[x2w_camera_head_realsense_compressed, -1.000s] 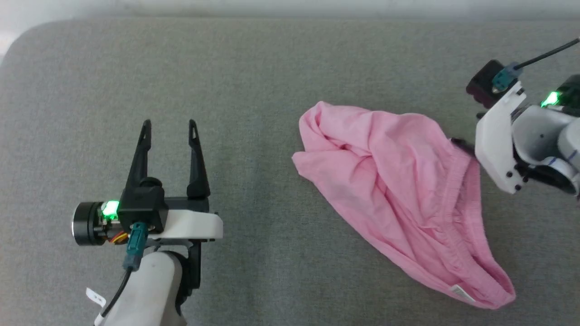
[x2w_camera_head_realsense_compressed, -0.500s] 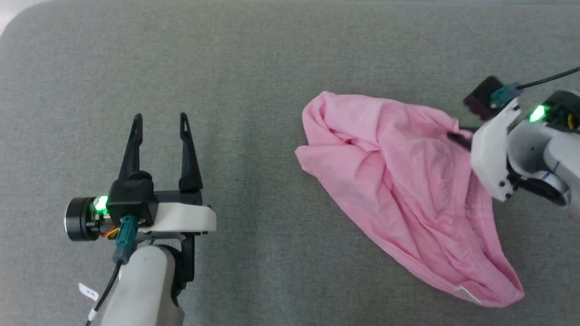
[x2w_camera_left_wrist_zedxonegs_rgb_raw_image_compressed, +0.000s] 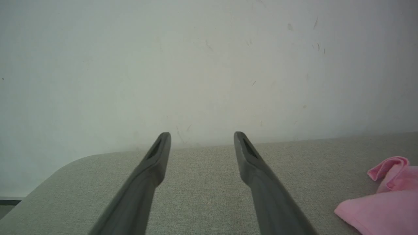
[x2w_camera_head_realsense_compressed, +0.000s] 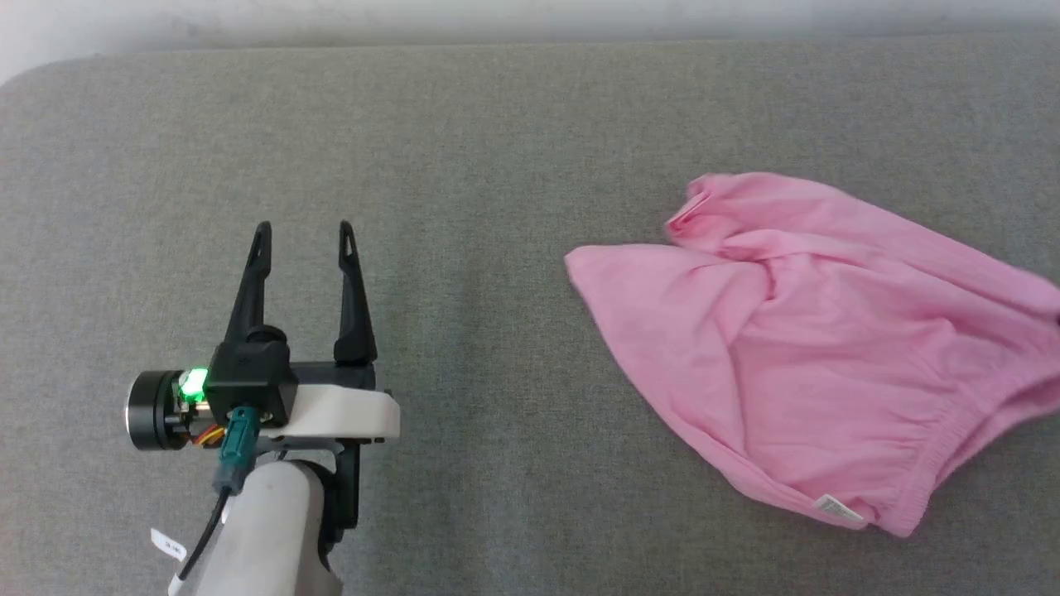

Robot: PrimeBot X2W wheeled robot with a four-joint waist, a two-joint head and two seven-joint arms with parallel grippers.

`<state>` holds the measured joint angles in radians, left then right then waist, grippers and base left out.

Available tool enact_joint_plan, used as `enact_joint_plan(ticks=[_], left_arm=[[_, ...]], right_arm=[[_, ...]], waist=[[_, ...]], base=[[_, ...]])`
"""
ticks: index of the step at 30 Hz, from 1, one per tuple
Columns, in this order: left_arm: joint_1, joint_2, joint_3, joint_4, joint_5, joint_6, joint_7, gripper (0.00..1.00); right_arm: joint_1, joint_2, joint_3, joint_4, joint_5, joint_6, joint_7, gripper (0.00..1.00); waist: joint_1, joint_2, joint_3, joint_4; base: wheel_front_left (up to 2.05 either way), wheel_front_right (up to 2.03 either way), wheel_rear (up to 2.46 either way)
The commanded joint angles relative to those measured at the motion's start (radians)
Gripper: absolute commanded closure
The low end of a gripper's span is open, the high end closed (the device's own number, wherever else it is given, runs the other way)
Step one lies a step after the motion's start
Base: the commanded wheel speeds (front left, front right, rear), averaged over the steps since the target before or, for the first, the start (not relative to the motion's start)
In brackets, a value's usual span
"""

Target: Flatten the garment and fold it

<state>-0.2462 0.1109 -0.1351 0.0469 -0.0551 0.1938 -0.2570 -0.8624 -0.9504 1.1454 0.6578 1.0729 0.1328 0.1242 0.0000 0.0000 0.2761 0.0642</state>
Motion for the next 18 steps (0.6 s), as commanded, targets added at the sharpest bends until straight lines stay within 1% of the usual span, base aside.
enact_joint_plan(ticks=[1, 4, 7, 8, 9, 11, 14, 17, 18], left_arm=[[0.009, -0.005, 0.004, -0.001, 0.008, -0.008, -0.005, 0.00], [0.012, -0.008, 0.003, 0.010, 0.014, -0.018, -0.005, 0.00], [0.020, -0.003, 0.010, 0.021, 0.019, -0.025, -0.005, 0.00], [0.020, 0.001, 0.012, 0.024, 0.021, -0.029, -0.005, 0.00], [0.018, 0.006, 0.015, 0.027, 0.022, -0.033, -0.005, 0.00], [0.010, 0.019, 0.019, 0.028, 0.028, -0.043, -0.005, 0.00], [-0.022, 0.042, 0.028, 0.032, 0.022, -0.070, -0.005, 0.00], [-0.076, 0.067, 0.033, 0.060, 0.009, -0.114, -0.005, 0.00], [-0.099, 0.078, 0.030, 0.080, 0.007, -0.132, -0.005, 0.00]], right_arm=[[0.045, 0.009, 0.003, 0.044, 0.024, -0.002, 0.001, 1.00], [0.111, 0.030, 0.004, 0.118, 0.056, -0.002, -0.009, 1.00], [0.138, 0.066, -0.016, 0.144, 0.089, -0.002, -0.057, 1.00], [0.135, 0.072, -0.024, 0.151, 0.083, -0.002, -0.091, 0.47], [0.129, 0.077, -0.033, 0.157, 0.075, -0.002, -0.131, 0.00], [0.112, 0.084, -0.054, 0.170, 0.053, -0.002, -0.213, 0.00], [0.075, 0.092, -0.085, 0.189, -0.013, -0.002, -0.336, 0.00], [0.028, 0.111, -0.160, 0.192, -0.090, -0.002, -0.382, 0.00], [0.005, 0.117, -0.210, 0.172, -0.132, -0.002, -0.384, 0.00]], waist=[[0.0000, 0.0000, 0.001, 0.003], [0.0000, 0.0000, -0.009, 0.005], [0.0000, 0.0000, -0.031, -0.006], [0.0000, 0.0000, -0.041, -0.010], [0.0000, 0.0000, -0.050, -0.015], [0.0000, 0.0000, -0.071, -0.025], [0.0000, 0.0000, -0.095, -0.040], [0.0000, 0.0000, -0.111, -0.055], [0.0000, 0.0000, -0.115, -0.060]], base=[[0.00, 0.00, 0.00], [0.00, 0.00, 0.00], [0.00, 0.00, 0.00], [0.00, 0.00, 0.00], [0.00, 0.00, 0.00], [0.00, 0.00, 0.00], [0.00, 0.00, 0.00], [0.00, 0.00, 0.00], [0.00, 0.00, 0.00]])
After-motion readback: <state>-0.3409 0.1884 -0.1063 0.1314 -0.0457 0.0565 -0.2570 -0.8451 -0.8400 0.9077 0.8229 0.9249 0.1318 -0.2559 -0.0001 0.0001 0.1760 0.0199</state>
